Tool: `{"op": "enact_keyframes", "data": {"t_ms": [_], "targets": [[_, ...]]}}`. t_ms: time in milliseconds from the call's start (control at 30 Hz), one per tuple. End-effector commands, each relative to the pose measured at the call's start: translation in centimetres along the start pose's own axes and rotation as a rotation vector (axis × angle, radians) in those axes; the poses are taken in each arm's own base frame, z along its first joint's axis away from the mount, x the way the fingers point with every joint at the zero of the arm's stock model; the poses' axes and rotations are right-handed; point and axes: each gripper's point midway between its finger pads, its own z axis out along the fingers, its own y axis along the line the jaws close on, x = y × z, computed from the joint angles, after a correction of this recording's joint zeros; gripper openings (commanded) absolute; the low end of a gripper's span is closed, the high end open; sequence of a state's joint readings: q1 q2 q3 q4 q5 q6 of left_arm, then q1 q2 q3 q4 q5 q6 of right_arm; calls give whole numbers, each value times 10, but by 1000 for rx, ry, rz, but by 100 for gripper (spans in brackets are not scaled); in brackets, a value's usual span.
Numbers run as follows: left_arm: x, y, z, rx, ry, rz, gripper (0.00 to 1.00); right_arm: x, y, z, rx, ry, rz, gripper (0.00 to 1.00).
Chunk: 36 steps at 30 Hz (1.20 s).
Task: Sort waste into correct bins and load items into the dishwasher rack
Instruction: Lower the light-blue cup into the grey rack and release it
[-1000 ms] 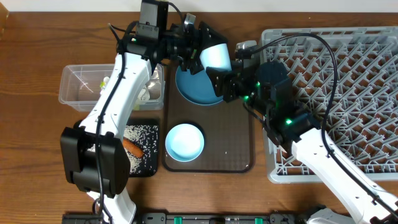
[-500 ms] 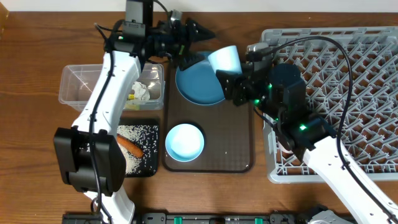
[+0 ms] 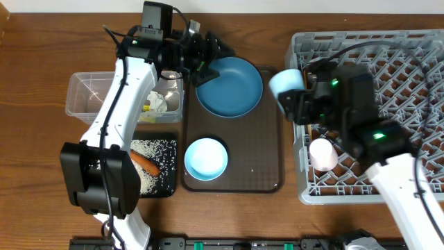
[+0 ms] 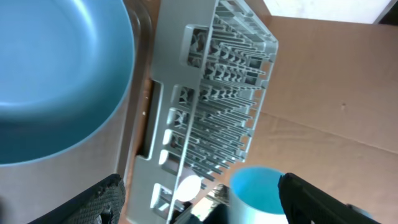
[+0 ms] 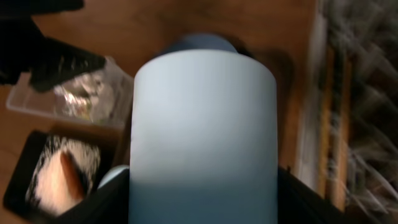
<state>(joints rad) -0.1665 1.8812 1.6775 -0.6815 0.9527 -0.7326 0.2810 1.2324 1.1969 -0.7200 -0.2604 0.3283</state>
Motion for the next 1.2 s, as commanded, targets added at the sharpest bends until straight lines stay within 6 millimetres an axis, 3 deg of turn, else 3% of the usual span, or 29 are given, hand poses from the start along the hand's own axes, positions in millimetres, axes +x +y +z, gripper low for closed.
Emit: {"op": "enact_keyframes", "data": {"t_ms": [0, 200, 400, 633, 1167], "targets": [[-3, 4, -1, -25, -21, 68, 81, -21, 6, -36, -15, -35, -42, 47], [-3, 4, -1, -24, -21, 68, 82, -21, -9, -81, 68, 19, 12, 46], [-3, 4, -1, -24, -21, 68, 82, -12, -24, -98, 126, 85, 72, 46], [-3, 4, -1, -24, -21, 68, 82, 7, -60, -88, 222, 267, 148, 45], [-3, 4, -1, -24, -21, 68, 82, 41, -176, -48, 382, 620, 453, 42]]}}
